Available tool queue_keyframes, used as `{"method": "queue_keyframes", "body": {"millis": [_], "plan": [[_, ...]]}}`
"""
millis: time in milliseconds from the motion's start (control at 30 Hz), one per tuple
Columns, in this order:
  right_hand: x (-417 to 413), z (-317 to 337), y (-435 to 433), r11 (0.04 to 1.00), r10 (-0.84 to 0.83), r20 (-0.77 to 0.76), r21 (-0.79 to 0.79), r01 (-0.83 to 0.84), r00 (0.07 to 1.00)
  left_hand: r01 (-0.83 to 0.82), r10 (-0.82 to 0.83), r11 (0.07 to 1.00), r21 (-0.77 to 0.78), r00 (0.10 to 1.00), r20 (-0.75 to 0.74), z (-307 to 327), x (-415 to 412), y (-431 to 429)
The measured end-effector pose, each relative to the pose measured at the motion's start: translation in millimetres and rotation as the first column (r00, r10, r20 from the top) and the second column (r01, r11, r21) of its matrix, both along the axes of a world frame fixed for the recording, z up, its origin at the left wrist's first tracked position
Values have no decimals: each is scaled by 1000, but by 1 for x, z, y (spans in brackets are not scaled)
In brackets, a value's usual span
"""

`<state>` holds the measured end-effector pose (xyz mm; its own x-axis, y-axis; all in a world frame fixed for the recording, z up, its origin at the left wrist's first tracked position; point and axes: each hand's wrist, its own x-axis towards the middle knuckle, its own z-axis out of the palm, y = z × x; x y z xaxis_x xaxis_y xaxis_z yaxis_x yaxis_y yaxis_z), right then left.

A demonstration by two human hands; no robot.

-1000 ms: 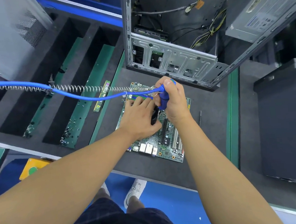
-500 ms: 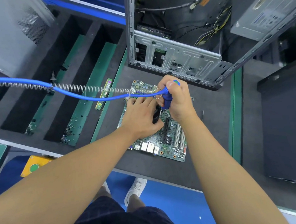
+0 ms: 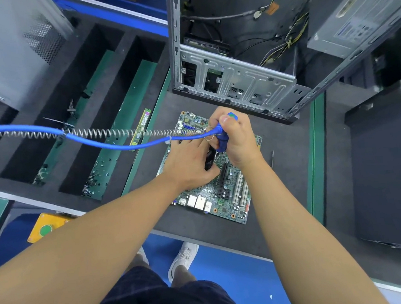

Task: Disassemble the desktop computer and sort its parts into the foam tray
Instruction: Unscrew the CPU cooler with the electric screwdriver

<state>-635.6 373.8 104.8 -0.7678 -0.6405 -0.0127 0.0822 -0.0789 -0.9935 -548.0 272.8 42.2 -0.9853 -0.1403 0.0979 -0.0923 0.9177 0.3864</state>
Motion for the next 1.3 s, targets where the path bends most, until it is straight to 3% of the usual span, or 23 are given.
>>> {"method": "queue_keyframes", "body": {"millis": [367, 500, 633, 700, 800, 900, 1033, 1300], "plan": [[-2, 9, -6, 1000, 8, 56, -9, -7, 998, 66, -67, 997, -28, 996, -57, -2, 0, -6], [-4, 26, -30, 991, 71, 52, -116, -64, 996, 22, 1, 982, 188, 993, -119, 4, 11, -31], [2, 29, -69, 974, 111, 105, -207, -87, 988, -166, 159, 903, 397, 986, 50, 0, 34, -75], [6, 21, -84, 980, 79, 128, -193, -54, 989, -191, 134, 829, 526, 980, 145, -5, 42, -88], [10, 4, -93, 989, 16, 161, -147, 8, 987, -159, 72, 791, 590, 983, 169, -12, 43, -93], [11, -7, -94, 991, -40, 189, -116, 62, 981, -133, 50, 799, 587, 987, 156, -15, 34, -96], [10, -7, -95, 985, -83, 173, -134, 108, 981, -36, 14, 885, 464, 999, 49, -16, 25, -99], [7, 0, -94, 984, -115, 114, -125, 129, 987, 22, -58, 822, 570, 997, 46, -10, 34, -95]]}}
